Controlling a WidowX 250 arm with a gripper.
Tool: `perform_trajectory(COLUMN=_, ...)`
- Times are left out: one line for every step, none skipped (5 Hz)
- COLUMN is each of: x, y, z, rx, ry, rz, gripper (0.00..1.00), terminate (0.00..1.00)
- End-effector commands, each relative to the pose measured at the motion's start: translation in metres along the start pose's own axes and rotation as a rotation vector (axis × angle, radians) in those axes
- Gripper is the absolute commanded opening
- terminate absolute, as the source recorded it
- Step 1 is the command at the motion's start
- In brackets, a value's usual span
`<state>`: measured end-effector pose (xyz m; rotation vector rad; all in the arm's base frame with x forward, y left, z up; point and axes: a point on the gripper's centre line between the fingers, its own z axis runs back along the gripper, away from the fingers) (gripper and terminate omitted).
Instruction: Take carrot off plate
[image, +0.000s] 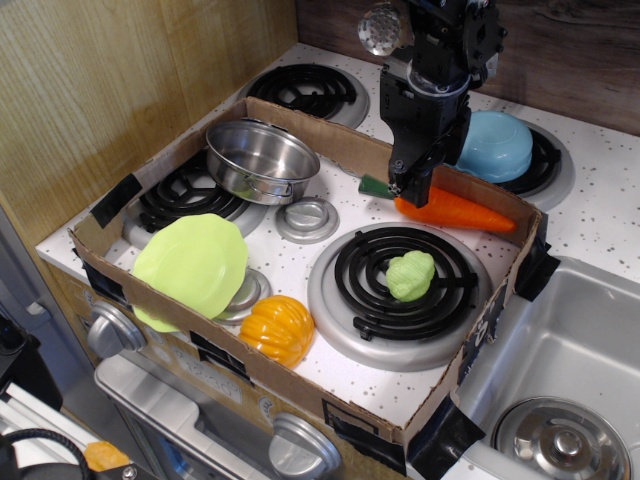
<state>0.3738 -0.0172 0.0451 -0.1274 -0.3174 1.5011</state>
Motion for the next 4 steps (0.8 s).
perform_trajectory(x=0.007, y=-0.032, z=0.030, rx=-0.037, ry=-0.026, rz=-0.054, gripper=1.00, terminate=0.00)
perform_trajectory(x=0.007, y=-0.035, z=0.048, rx=-0.028, ry=-0.054, rz=-0.082, gripper=1.00, terminate=0.00)
perform_trajectory(x=0.007, y=-0.030, z=0.069, rx=0.003, ry=-0.053, rz=-0.121, gripper=1.00, terminate=0.00)
perform_trajectory(x=0.006, y=-0.029, z=0.091, rx=0.056, ry=0.035, rz=-0.198, gripper=1.00, terminate=1.00)
